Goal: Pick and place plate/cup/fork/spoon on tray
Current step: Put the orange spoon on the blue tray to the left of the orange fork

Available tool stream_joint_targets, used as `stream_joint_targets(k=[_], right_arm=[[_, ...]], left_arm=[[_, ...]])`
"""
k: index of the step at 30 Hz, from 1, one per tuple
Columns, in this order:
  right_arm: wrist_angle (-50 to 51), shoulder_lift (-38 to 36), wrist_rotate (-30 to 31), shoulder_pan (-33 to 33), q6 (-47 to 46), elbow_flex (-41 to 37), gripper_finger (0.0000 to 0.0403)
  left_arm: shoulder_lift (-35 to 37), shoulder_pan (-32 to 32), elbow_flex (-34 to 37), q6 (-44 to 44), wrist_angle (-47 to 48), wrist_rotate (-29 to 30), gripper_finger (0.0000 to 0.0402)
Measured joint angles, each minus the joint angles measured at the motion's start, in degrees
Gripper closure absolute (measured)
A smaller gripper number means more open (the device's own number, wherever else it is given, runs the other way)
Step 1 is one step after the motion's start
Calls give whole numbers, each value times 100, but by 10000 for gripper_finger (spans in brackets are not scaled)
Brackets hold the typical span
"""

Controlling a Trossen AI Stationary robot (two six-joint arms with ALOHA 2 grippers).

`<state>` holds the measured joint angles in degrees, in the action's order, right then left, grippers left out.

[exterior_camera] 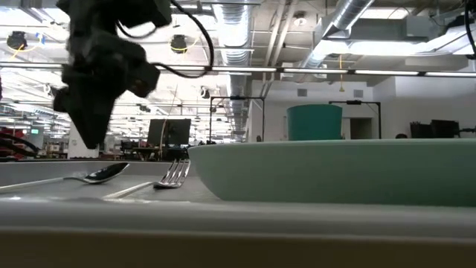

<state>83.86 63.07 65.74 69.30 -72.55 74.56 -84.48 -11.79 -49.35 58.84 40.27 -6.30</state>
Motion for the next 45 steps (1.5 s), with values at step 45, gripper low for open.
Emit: stream_joint_targets(k=[45], right_arm=[[-1909,973,-130,-649,617,-173,138]], left_arm=[[-1288,-2720,-1292,3492,-92,2756,401]])
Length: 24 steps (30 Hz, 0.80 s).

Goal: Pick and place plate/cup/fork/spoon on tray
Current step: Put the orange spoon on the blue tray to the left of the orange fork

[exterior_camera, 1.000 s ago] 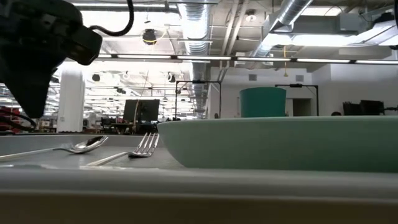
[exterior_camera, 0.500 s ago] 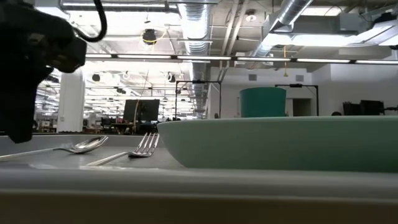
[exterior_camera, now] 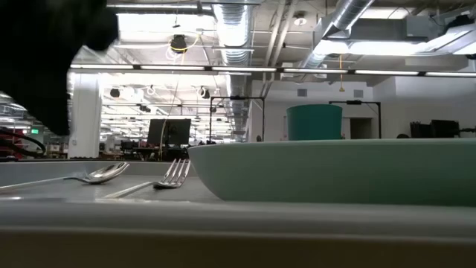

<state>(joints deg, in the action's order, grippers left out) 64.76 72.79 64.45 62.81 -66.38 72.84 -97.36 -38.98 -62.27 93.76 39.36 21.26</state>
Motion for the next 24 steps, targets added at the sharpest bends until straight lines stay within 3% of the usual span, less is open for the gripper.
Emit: stream_joint_targets(k=[5,7,11,16,20,24], right_arm=[[-1572,18,-33,-572,1463,0,138],[-2275,157,-305,-1013,2135,4,138],[-3695,693,-1596,-1953,3836,-7,139],[-6095,1501,-3834,-3066,5468,-4,158],[-7705,2307,-5413,-3807,5561,7,208],[-8005,3190,-5888,-4289,4900,103,302]], left_arm=[[291,-34,-786,-106,1451,518,401],[395,-73,-1071,-88,2053,667,401],[628,-143,-1568,126,3282,1108,401],[966,-185,-1819,301,4433,1262,401],[1191,-285,-1819,299,4588,1248,401],[1264,-422,-1819,322,4673,1251,401]])
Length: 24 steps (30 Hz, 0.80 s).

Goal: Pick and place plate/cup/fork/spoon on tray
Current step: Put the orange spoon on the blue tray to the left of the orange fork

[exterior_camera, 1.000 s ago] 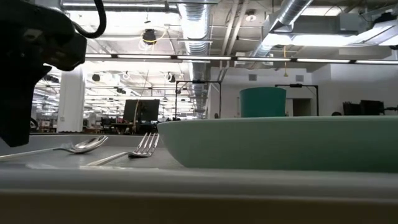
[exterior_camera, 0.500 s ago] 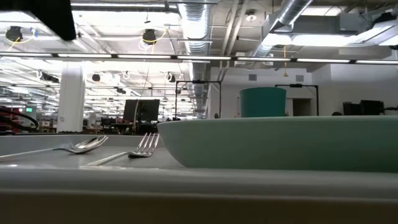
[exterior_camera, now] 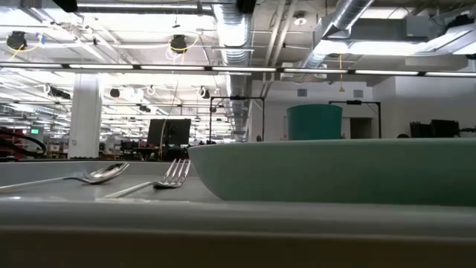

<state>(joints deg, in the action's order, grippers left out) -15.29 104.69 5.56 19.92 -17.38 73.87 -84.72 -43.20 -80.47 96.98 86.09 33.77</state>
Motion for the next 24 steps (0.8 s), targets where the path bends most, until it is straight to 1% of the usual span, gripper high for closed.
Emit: stream_joint_targets(k=[2,3,4,7,11,14,19,24], right_arm=[[2,391,-140,-162,-222,160,358],[-2,568,-161,-234,-280,248,379],[-5,728,-174,-294,-341,338,389],[130,1176,-191,-426,-605,662,385],[885,1657,-164,-555,-656,1206,396],[1634,2014,36,-645,-639,1701,394],[2650,2519,364,-747,-426,2466,399],[3572,2875,811,-813,-232,3019,399]], left_arm=[[1,-48,9,143,158,17,401],[1,-74,35,198,174,18,401],[1,-79,83,232,160,5,401],[8,-79,300,279,34,-150,401],[103,-74,590,165,-428,-351,401],[236,-72,749,147,-615,-339,401],[381,-72,825,282,-578,-228,401],[384,-72,826,277,-588,-132,401]])
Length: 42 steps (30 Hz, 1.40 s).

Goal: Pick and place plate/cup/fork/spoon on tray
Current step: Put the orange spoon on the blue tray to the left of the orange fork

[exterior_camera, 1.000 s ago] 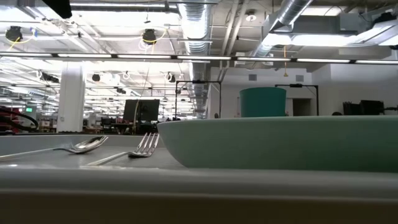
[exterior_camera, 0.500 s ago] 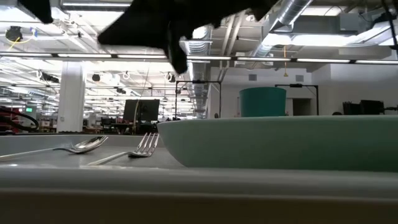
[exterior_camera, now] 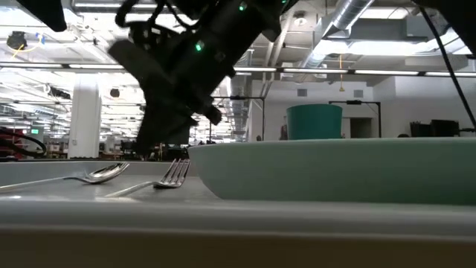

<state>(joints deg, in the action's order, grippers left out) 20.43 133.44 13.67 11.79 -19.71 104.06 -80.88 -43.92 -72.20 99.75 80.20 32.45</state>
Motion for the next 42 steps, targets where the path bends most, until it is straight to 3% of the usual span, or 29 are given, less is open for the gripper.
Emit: stream_joint_targets(k=[20,26,31,38,42], right_arm=[[17,95,139,-196,310,150,400],[13,95,47,-160,326,150,395],[424,-28,-159,-14,437,133,398],[1778,-926,-157,363,465,141,396],[2697,-1743,93,738,362,143,396]], left_arm=[[172,99,0,-14,168,107,401],[230,387,0,-647,166,-118,401],[407,540,0,-595,1028,-424,401],[1302,531,451,-540,353,500,401],[1803,577,1431,-1166,-1461,776,401]])
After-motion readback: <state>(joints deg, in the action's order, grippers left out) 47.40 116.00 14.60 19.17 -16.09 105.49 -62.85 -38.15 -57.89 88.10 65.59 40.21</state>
